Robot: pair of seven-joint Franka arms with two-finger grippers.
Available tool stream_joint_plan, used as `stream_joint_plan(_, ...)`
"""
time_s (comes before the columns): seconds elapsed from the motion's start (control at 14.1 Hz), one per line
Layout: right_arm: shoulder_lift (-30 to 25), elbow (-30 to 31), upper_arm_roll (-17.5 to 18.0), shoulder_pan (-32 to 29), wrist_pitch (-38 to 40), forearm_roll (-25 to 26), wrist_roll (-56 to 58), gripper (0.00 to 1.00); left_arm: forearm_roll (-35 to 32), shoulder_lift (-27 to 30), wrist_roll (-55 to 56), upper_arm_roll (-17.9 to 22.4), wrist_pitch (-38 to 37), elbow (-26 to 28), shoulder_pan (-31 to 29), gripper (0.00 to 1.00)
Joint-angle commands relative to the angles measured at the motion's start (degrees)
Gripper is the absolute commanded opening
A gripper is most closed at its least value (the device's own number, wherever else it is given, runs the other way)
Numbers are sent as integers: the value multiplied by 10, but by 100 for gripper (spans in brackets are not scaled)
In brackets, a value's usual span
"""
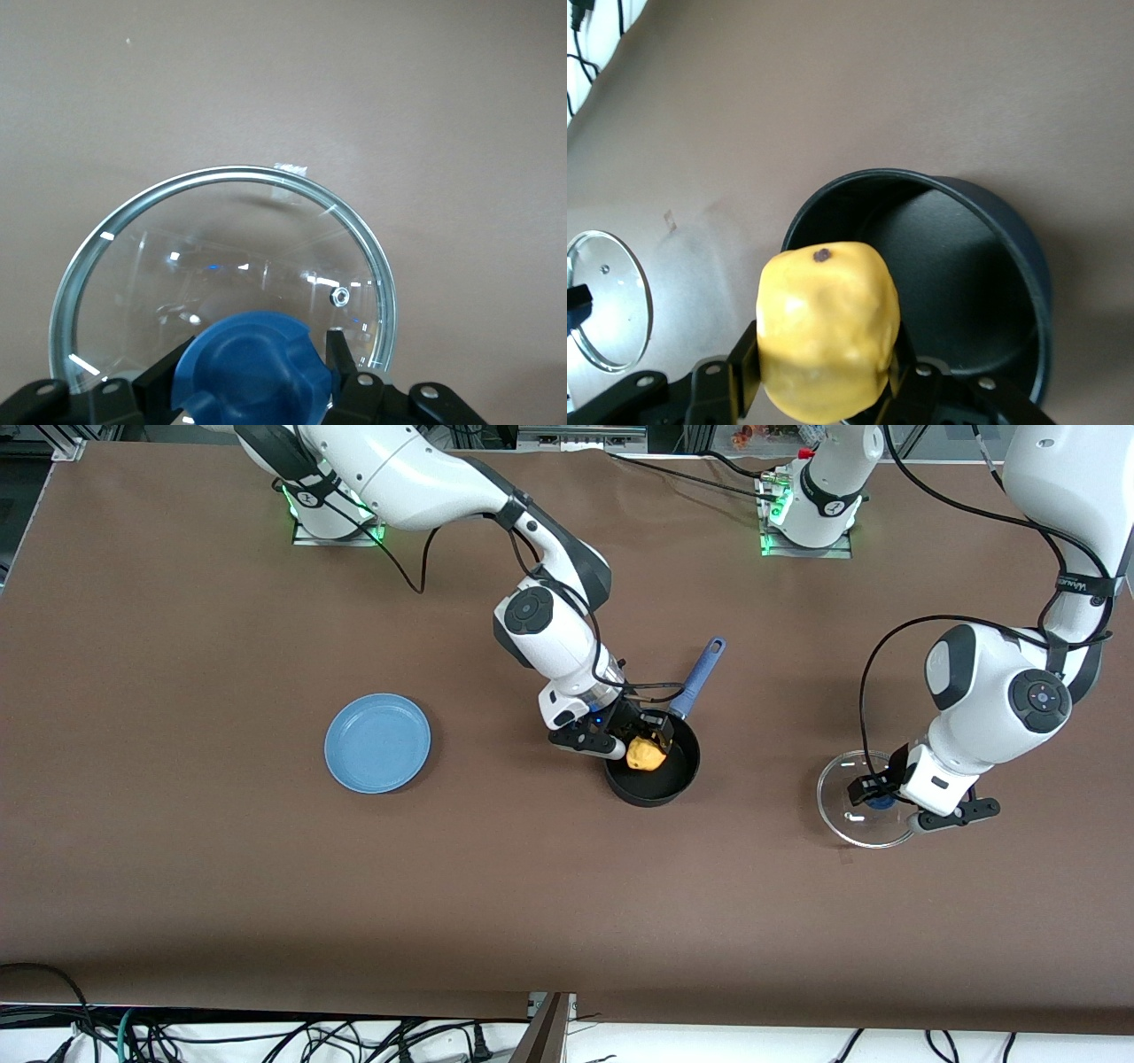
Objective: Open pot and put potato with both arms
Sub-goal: 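Lower the potato into the pot and open the right gripper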
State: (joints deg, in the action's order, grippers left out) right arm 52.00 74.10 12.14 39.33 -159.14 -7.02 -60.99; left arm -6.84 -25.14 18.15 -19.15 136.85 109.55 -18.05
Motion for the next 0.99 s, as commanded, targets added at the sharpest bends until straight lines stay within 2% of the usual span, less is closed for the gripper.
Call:
stream_joint_plan(0.0,28,-24,4,7,-26,-10,-1,27,13,17,-21,-6,6,24,-8,52)
stream_joint_plan(0.14,32,-24,4,9,-27,-10,-1,33,13,17,-22,-6,10,40,-12,52)
stream_joint_plan(0.21,32,-24,4,9,-27,-9,-1,48,13,17,-27,-6,16,50,-15,52)
stream_joint_plan(0.28,32,-24,3,10,-27,-7,3,99,13,17,-41,-6,31,64,-16,52)
stream_joint_plan(0.5,25,-24,3,7,-11,-8,3,100,13,9,-65,-7,54,83,-31,53)
stream_joint_plan(0.64,14,-30,3,5,49,-4,3,100,13,9,-65,-7,85,105,-31,53)
stream_joint_plan(0.78,-9,-47,-3,-5,151,-1,6,100,13,1,-65,-6,126,125,-33,53)
stream_joint_plan(0.92,-43,-55,-1,-33,260,-1,56,100,13,-1,-65,-6,141,135,-33,54)
